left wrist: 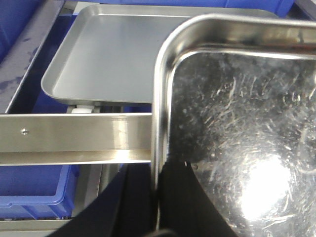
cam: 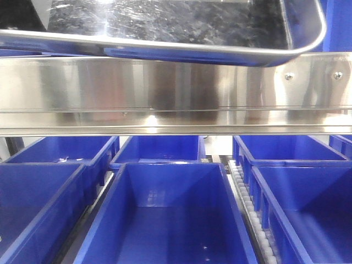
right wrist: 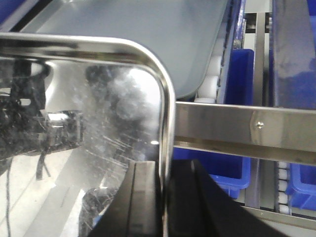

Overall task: Stack silver trays without gaps
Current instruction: 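Position the held tray above the silver tray on the shelf, then lower the held tray onto the silver tray and open both grippers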

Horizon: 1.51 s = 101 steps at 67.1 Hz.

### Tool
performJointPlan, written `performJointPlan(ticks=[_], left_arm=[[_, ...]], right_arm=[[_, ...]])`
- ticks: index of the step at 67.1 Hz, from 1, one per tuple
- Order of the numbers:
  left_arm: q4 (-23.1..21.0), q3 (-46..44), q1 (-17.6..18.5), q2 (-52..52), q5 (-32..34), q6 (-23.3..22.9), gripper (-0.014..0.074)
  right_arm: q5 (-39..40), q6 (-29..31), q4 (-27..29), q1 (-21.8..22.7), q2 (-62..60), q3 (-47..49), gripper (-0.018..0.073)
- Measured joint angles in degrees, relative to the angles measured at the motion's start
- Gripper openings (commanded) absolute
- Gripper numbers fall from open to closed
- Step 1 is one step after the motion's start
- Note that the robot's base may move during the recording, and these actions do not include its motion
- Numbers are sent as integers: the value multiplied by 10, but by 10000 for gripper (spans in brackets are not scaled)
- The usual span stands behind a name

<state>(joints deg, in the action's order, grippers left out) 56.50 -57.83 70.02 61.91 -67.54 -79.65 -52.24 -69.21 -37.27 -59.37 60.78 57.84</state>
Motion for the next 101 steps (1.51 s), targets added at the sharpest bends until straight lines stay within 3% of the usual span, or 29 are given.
performJointPlan(ticks=[15, 27, 38, 45, 64, 70, 74, 101], left_arm=[[7, 1, -19, 0, 18, 0, -15], [-49, 1, -136, 2, 139, 47, -15], [-150, -7, -284, 31, 258, 168, -15], [-224, -37, -350, 67, 288, 275, -15], [-421, -184, -471, 190, 298, 544, -15], [-475, -233, -494, 233, 290, 606, -15], [-486, -253, -504, 257, 289, 622, -15], [-492, -292, -518, 335, 289, 645, -15]], right_arm=[[28, 0, -3, 22, 5, 0, -3], [46, 42, 0, 82, 66, 48, -3], [73, 107, 36, 140, 157, 128, -3], [80, 145, 61, 172, 215, 189, -3], [68, 201, 90, 222, 334, 340, -3], [57, 216, 98, 234, 363, 374, -3], [52, 221, 106, 239, 380, 393, -3], [49, 228, 128, 262, 442, 409, -3]])
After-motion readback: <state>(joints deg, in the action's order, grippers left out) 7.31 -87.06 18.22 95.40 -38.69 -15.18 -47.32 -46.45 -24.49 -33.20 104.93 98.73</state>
